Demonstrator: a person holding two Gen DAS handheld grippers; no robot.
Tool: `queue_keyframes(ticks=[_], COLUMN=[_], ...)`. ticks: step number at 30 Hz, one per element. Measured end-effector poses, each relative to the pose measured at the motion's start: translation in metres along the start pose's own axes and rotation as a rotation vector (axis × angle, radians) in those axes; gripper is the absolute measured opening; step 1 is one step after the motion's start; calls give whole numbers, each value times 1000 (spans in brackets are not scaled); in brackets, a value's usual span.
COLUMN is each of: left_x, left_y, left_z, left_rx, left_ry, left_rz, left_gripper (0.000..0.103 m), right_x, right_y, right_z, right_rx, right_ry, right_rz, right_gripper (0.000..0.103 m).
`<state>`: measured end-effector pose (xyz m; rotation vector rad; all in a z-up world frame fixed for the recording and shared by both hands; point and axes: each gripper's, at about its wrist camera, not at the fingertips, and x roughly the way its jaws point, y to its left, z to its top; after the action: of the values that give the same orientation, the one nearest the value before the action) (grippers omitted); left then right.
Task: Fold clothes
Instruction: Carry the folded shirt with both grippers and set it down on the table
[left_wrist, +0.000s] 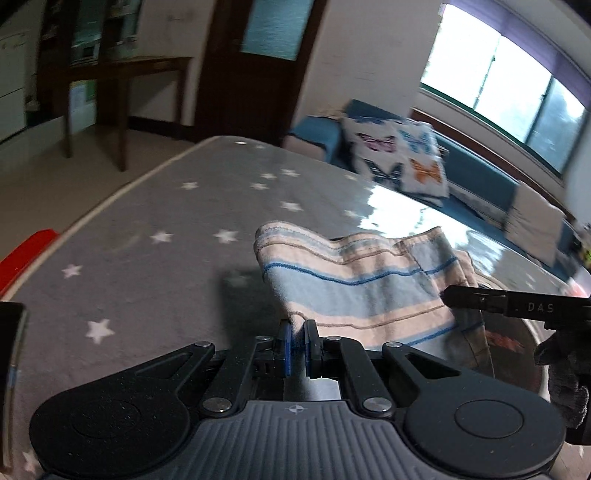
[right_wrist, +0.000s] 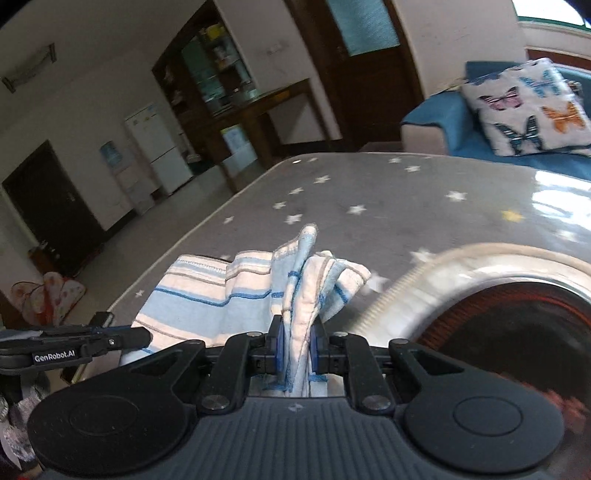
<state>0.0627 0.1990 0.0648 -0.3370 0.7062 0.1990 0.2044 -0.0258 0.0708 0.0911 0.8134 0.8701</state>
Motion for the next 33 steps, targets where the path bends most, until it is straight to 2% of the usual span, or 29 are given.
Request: queue_keyframes(ticks=[5, 6, 8, 10, 16, 20, 25, 30, 33], left_x=[18, 22, 22, 18, 31, 58, 92, 120, 120], left_y=[21, 24, 28, 29, 6, -20, -36, -37, -36], left_z=[2, 2, 4, 9, 29, 39, 47, 49, 47], left_rx=[-37, -40, -39, -35, 17, 68, 77, 85, 80], left_ry=[40, 51, 44, 20, -15, 2, 28, 51, 45], left_rz=[56, 77, 104, 100, 47, -8, -60, -34, -40], left_gripper=[8, 8, 8, 9, 9, 9, 9, 9, 9], right_x=[40, 46, 56, 52, 52, 66, 74, 83, 84], right_y=[4, 5, 8, 7, 18, 23, 23, 19, 15], right_z=[13, 13, 13, 13, 25, 23, 21, 16, 14], right_rx=[-13, -29, -75, -82, -123, -138, -153, -168, -160], right_ry=[22, 31, 37, 22, 5, 29, 42, 62, 62], right_rz=[8, -31, -131, -149, -86, -59, -41, -53, -49], right_gripper=[15, 19, 19, 19, 19, 19, 19, 18, 17])
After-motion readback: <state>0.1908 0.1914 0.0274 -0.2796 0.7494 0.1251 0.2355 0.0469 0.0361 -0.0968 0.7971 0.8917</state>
